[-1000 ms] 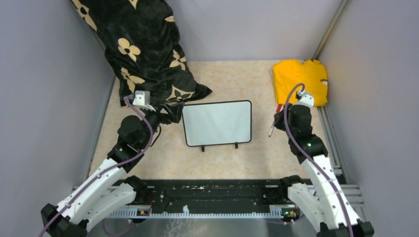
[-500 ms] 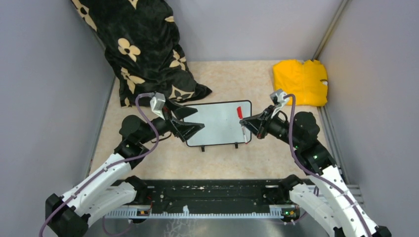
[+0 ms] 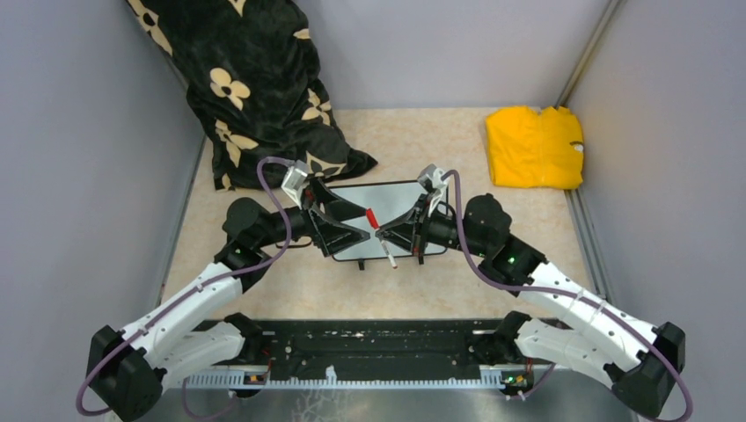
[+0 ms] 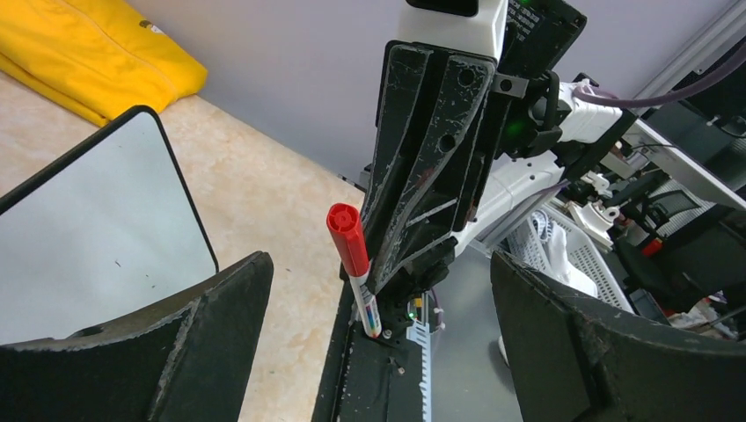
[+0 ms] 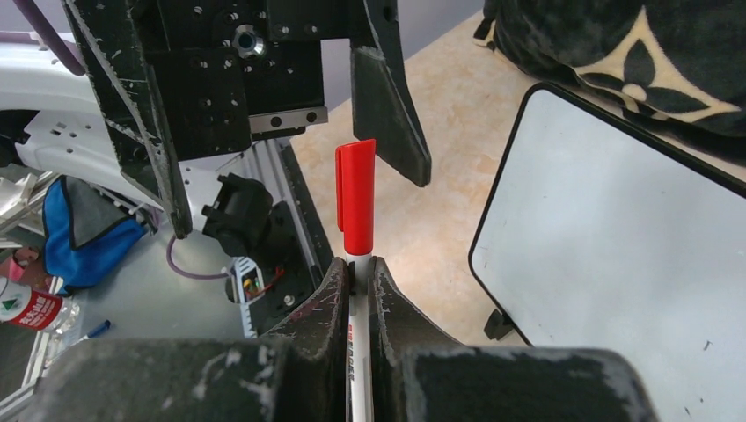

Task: Write a sentence on the whiteboard
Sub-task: Open the whiteboard marker at the center of the board.

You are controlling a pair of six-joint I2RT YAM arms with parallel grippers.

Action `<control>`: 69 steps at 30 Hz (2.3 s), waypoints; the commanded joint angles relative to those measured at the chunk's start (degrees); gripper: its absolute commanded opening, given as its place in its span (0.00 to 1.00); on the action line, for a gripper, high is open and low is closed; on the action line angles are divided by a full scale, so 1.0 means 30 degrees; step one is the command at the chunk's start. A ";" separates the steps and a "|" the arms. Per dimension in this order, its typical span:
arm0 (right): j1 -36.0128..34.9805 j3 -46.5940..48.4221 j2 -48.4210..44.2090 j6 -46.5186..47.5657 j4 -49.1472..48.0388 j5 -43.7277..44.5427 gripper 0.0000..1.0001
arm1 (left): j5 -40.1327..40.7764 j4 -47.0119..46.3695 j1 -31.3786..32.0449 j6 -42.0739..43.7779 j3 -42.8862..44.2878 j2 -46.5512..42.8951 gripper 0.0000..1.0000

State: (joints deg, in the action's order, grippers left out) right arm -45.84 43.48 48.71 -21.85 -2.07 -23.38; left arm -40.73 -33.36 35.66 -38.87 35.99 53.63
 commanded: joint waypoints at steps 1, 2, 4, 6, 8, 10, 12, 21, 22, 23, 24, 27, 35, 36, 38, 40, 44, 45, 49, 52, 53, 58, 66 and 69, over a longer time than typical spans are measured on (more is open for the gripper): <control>-0.0879 0.0263 0.0338 -0.0022 -0.2785 0.0887 0.00 | -0.0651 -0.0932 0.0123 -0.0732 0.0609 -0.0026 0.99; -0.1054 0.0285 0.0480 0.0026 -0.2818 0.1018 0.00 | -0.0510 -0.0903 0.0121 -0.0765 0.0555 -0.0007 0.99; -0.1340 0.0349 0.0729 0.0179 -0.2801 0.1254 0.00 | -0.0259 -0.0855 0.0121 -0.0857 0.0469 0.0117 0.98; -0.1588 0.0437 0.0931 0.0383 -0.2694 0.1443 0.00 | -0.0033 -0.0947 0.0118 -0.1022 0.0444 0.0373 0.93; -0.1718 0.0503 0.1043 0.0425 -0.2631 0.1535 0.00 | -0.0139 -0.1082 0.0113 -0.1171 0.0463 0.0637 0.86; -0.1823 0.0534 0.1078 0.0476 -0.2557 0.1606 0.00 | -0.0163 -0.1353 0.0136 -0.1368 0.0418 0.0816 0.82; -0.1856 0.0513 0.1078 0.0558 -0.2378 0.1700 0.00 | -0.0084 -0.1838 0.0115 -0.1640 0.0266 0.0892 0.75; -0.1886 0.0302 0.1005 0.0656 -0.2245 0.2152 0.00 | -0.0191 -0.2095 0.0123 -0.1921 -0.0059 0.0889 0.50; -0.1886 0.0278 0.1018 0.0660 -0.2242 0.2165 0.00 | -0.0178 -0.2092 0.0114 -0.1947 -0.0096 0.0876 0.49; -0.1886 0.0272 0.1027 0.0661 -0.2219 0.2167 0.00 | -0.0173 -0.2069 0.0116 -0.1954 -0.0115 0.0834 0.49; -0.1886 0.0245 0.1054 0.0661 -0.2213 0.2182 0.00 | -0.0165 -0.2089 0.0109 -0.1969 -0.0143 0.0818 0.49; -0.1875 0.0242 0.1020 0.0660 -0.2212 0.2222 0.00 | -0.0214 -0.2063 0.0100 -0.1955 -0.0239 0.0816 0.49; -0.1886 0.0322 0.0989 0.0648 -0.2080 0.2227 0.00 | -0.0811 -0.1858 0.0117 -0.1904 -0.0344 0.1049 0.26; -0.1886 0.0329 0.0976 0.0634 -0.2067 0.2200 0.00 | -0.0874 -0.1780 0.0117 -0.1857 -0.0318 0.1094 0.23; -0.1886 0.0329 0.0990 0.0577 -0.2038 0.2153 0.00 | -0.0953 -0.1744 0.0101 -0.1787 -0.0312 0.1103 0.13; -0.1885 0.0329 0.0941 0.0504 -0.2036 0.1995 0.00 | -0.0862 -0.1698 0.0119 -0.1735 -0.0307 0.1031 0.00; -0.1886 -0.0174 0.0619 -0.0275 -0.2688 0.2095 0.22 | 0.0241 -0.1642 0.0115 -0.1960 -0.0542 0.0418 0.00; -0.1886 -0.0477 0.0479 -0.0676 -0.3092 0.2132 0.30 | 0.0583 -0.1669 0.0117 -0.2109 -0.0625 0.0243 0.00; -0.1888 -0.1501 0.0495 -0.2404 -0.4799 0.1424 0.53 | 0.1967 -0.1681 0.0100 -0.2749 -0.0989 -0.0710 0.00; -0.1887 -0.1895 0.0762 -0.3447 -0.6080 0.0806 0.55 | 0.2648 -0.1709 0.0113 -0.3202 -0.1154 -0.1168 0.00; -0.1899 -0.1970 0.0845 -0.3727 -0.6460 0.0656 0.55 | 0.2660 -0.1732 0.0098 -0.3297 -0.1196 -0.1256 0.00; -0.1887 -0.2087 0.1325 -0.4770 -0.8170 -0.0009 0.55 | 0.2298 -0.1940 0.0120 -0.3721 -0.1171 -0.1348 0.00; -0.1886 -0.1712 0.2091 -0.5677 -0.9027 -0.0369 0.49 | 0.2156 -0.1988 0.0118 -0.3772 -0.1317 -0.1523 0.00; -0.1886 -0.1707 0.2202 -0.5754 -0.9010 -0.0437 0.36 | 0.1945 -0.2111 0.0120 -0.3691 -0.1360 -0.1557 0.00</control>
State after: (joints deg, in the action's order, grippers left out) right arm -51.22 36.75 54.85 -37.74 -24.71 -23.57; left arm -34.30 -37.34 35.66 -49.74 32.42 49.89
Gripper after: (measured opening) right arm 0.444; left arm 0.054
